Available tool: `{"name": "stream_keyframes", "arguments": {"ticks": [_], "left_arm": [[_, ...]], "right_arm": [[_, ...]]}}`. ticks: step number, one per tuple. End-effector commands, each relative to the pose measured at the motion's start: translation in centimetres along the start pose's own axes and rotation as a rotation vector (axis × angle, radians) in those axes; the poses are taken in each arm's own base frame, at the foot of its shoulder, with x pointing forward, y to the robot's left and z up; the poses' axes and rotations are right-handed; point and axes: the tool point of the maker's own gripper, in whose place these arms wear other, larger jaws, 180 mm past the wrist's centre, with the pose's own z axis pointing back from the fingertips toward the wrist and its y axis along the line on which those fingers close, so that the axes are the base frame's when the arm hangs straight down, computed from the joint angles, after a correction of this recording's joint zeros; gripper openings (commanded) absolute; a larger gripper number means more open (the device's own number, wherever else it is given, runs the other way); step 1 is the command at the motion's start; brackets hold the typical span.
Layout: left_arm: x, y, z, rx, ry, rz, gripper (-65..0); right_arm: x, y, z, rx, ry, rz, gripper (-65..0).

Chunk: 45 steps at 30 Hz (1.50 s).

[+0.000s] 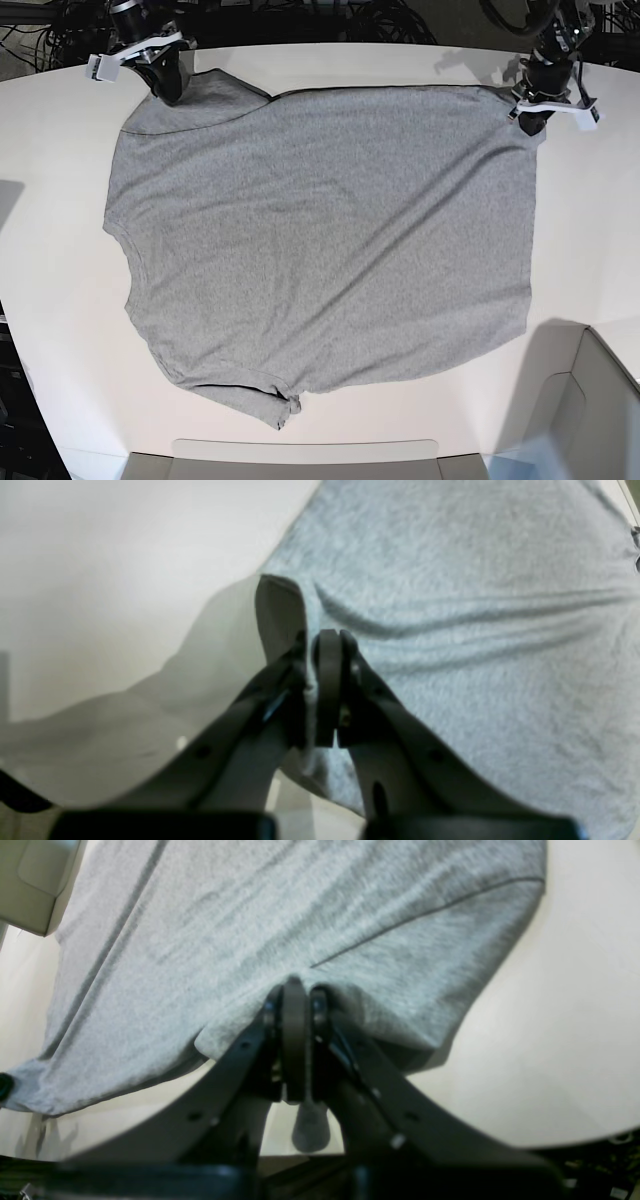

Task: Fold the T-shirt properly
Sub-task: 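Pull both grippers back, dragging the shirt toward the arms, then lift the shoulder edge with both grippers and fold it over the body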

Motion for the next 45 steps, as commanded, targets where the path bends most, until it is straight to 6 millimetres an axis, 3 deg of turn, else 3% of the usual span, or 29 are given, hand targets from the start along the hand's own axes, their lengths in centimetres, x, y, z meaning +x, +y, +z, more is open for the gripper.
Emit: {"name": "stream_keyframes", "arguments": {"ticks": [1,6,11,21,27,36,42,45], "left_arm": [[0.8,0.0,0.4,-0.003,-0.024,-0.01,-65.0],[1.2,0.6,-0.1,0.063,-0.013,0.054,-65.0],[1.6,-0.4,-0.7,0.042,0.003,0.07,-65.0],[3.1,-2.2,-1.6,0.004,-0.015,0.087,-65.0],[5.3,-2.2,-2.1,0.042,-0.052,0.122,-65.0],[7.1,-4.9,-4.3,-0.023,-0.022,0.171,-65.0],[7.7,-5.3,-5.6,-0.031,-0.019,0.202,-65.0],[8.0,-5.1,-6.5,-0.025,-0.012,0.221,-65.0]], "right_arm": [[1.1,0.6,0.0,0.029,-0.027,0.014,-65.0],[1.5,0.3,-0.5,0.045,0.006,0.057,-65.0],[2.5,-0.5,-1.7,0.019,0.025,0.094,-65.0],[7.4,-1.0,-4.3,0.006,0.021,0.162,-65.0],[8.9,-0.6,-5.9,0.015,0.053,0.187,-65.0],[10.8,-0.7,-8.5,0.0,0.07,0.248,-65.0],[12.0,-0.7,-10.3,-0.05,0.064,0.335,-65.0],[12.6,0.4,-11.1,-0.027,0.051,0.378,-65.0]]}}
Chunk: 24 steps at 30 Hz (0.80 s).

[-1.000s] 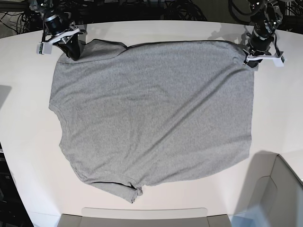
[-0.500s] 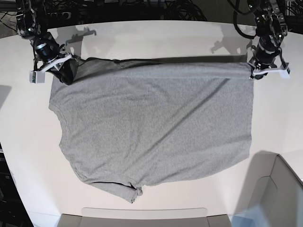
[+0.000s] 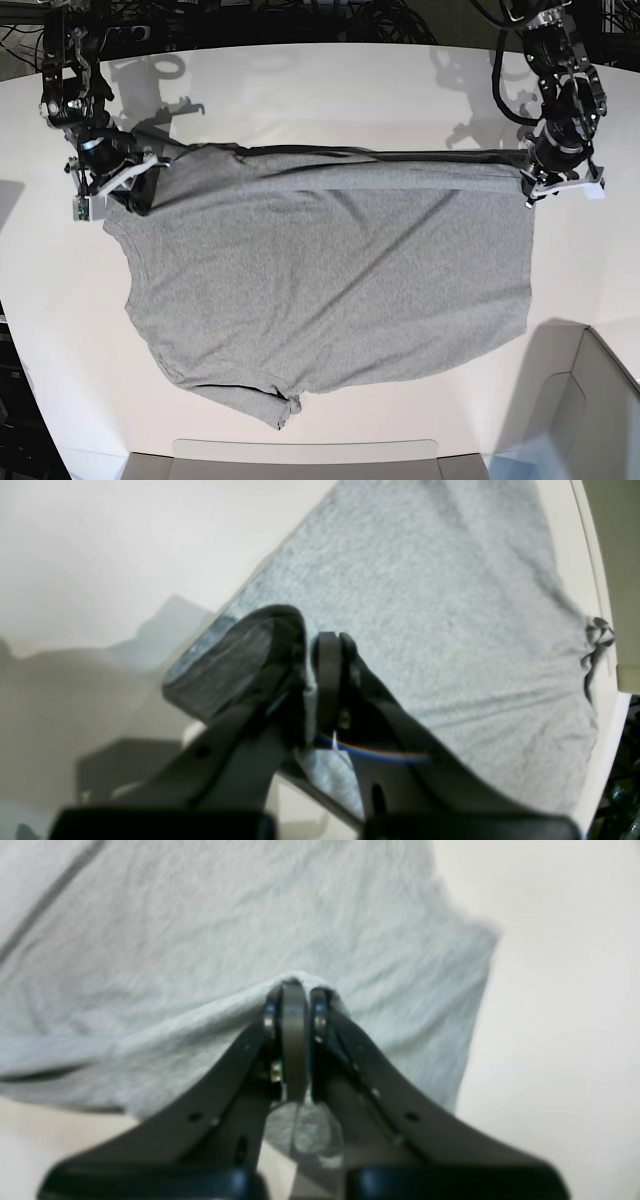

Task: Fold the T-shirt properly
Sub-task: 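Lift the shoulder edge with both grippers and fold it over the body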

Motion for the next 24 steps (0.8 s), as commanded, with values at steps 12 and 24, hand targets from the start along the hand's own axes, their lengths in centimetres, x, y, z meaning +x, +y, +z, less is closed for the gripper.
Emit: {"name": "stream_keyframes", "arguments": {"ticks": [12,24], "left_arm": [[5.7,-2.6,-0.7,-0.041,-0.091,-0.034,-65.0],[5.1,-2.4,-3.4,-0.019,-0.035,-0.003,-65.0]], "right_arm": [[3.3,-1.5,-2.8,-0.052,-0.047,0.08,-65.0],[4.8,-3.1,-4.9,-0.061,-0.047,0.071,-65.0]]}}
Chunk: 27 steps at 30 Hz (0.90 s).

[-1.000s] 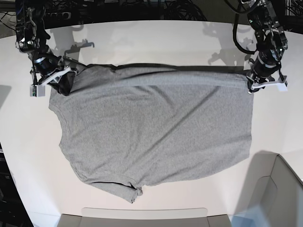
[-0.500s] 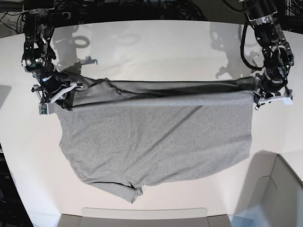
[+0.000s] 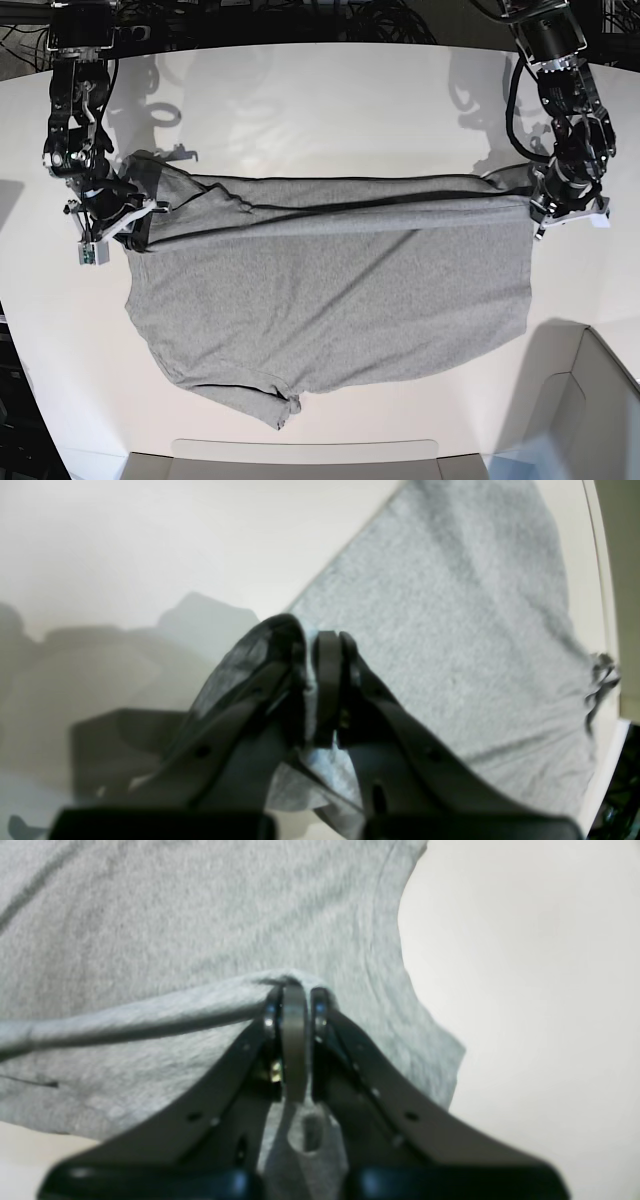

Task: Fold the T-shirt properly
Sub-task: 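Lift the shoulder edge with both grippers and fold it over the body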

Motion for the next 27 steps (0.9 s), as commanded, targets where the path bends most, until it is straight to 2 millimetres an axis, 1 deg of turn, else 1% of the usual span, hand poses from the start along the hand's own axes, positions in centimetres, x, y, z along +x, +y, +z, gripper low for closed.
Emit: {"name": "stream_keyframes", "arguments": {"ticks": [1,3,5,6,9,14,17,20,22,24,27], "left_arm": [[2.3,-2.0,0.4,-0.039,-0.054,-0.028,-65.0],[2.3,-3.2,-0.1,-0.049,-0.05,-0.053,-65.0],[2.5,-3.6,-0.5,-0.034,-0.055,-0.083,-65.0],[2.8,-3.7,-0.7,-0.024,-0.064,-0.09,-65.0],[3.5,-3.7,-1.3,0.003,-0.078,-0.107,-65.0],[3.3,-3.5,-2.2,0.017,-0.057,-0.095,-65.0],[4.1,-3.6,-2.2,0.024,-0.093,-0.106,-65.0],[4.6,-3.3,-2.1,0.042,-0.127,-0.127,-65.0],[4.7,-3.1,-2.1,0.055,-0.132,-0.138,-65.0],[4.5,-2.7,-2.4,0.066,-0.124,-0.138,-65.0],[4.8,-3.2,-2.9,0.062,-0.12,-0.124,-65.0]], "right_arm": [[2.4,-0.6,0.1,-0.011,-0.064,0.027,-65.0],[3.1,-1.1,-0.3,-0.031,-0.069,0.049,-65.0],[3.6,-1.5,-0.8,-0.05,-0.07,0.074,-65.0],[3.8,-1.3,-1.0,-0.052,-0.072,0.08,-65.0],[4.6,-1.2,-2.0,-0.061,-0.074,0.121,-65.0],[5.5,-1.9,-3.2,-0.085,-0.07,0.132,-65.0],[5.8,-2.1,-3.7,-0.084,-0.065,0.127,-65.0],[5.8,-1.8,-4.2,-0.077,-0.062,0.109,-65.0],[5.4,-2.1,-4.5,-0.079,-0.049,0.099,-65.0],[5.8,-2.3,-4.9,-0.082,-0.05,0.089,-65.0],[5.9,-2.8,-5.5,-0.085,-0.07,0.072,-65.0]]}}
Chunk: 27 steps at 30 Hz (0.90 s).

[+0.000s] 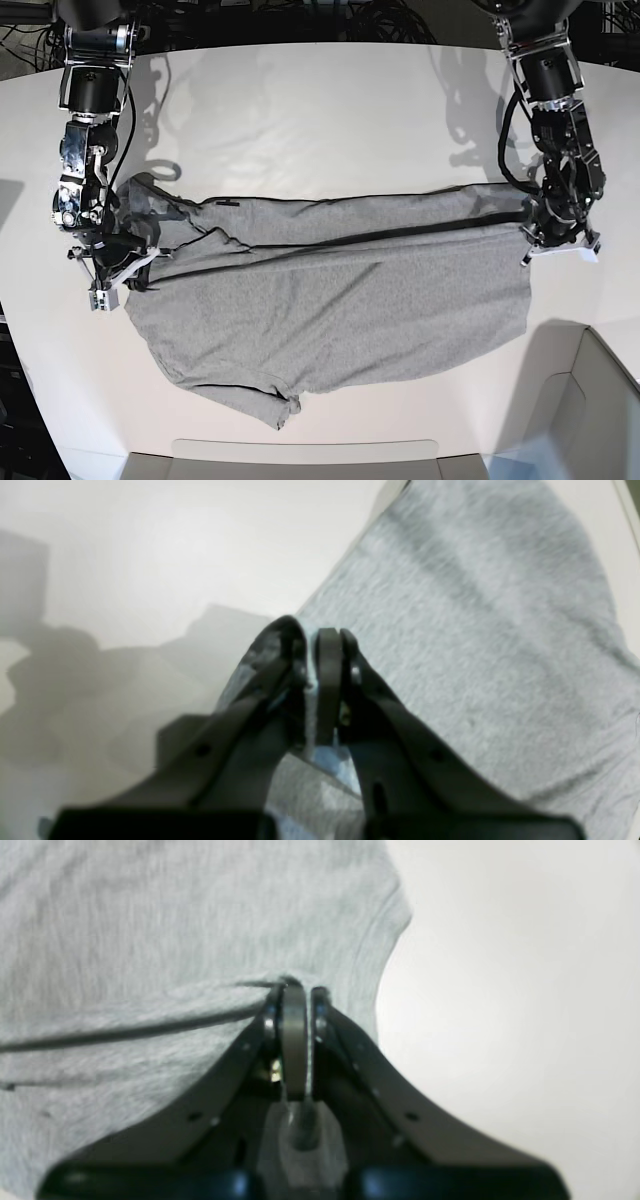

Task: Fold the T-shirt properly
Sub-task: 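Lift the shoulder edge with both grippers and fold it over the body, then regrasp the folded edge with both grippers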

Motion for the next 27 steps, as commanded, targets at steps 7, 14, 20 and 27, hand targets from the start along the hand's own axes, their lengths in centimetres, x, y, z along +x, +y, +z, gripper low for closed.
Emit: {"name": "stream_keyframes", "arguments": {"ticks": [7,14,20,27], "left_arm": [[2.7,-1.3,0.0,-0.037,-0.057,-0.034,-60.8],[2.4,-1.2,-0.1,-0.036,-0.052,-0.033,-45.9],[3.7,-2.0,1.3,-0.064,-0.104,-0.049,-46.0],[4.0,-2.8,5.2,-0.122,-0.195,-0.114,-46.3]], "right_arm": [[2.5,-0.8,0.0,-0.024,-0.081,-0.004,-60.2],[2.7,-0.8,0.2,-0.022,-0.087,0.006,-42.8],[5.6,0.7,2.3,-0.003,-0.186,0.049,-40.7],[6.2,3.5,5.2,0.036,-0.26,0.093,-40.8]]}}
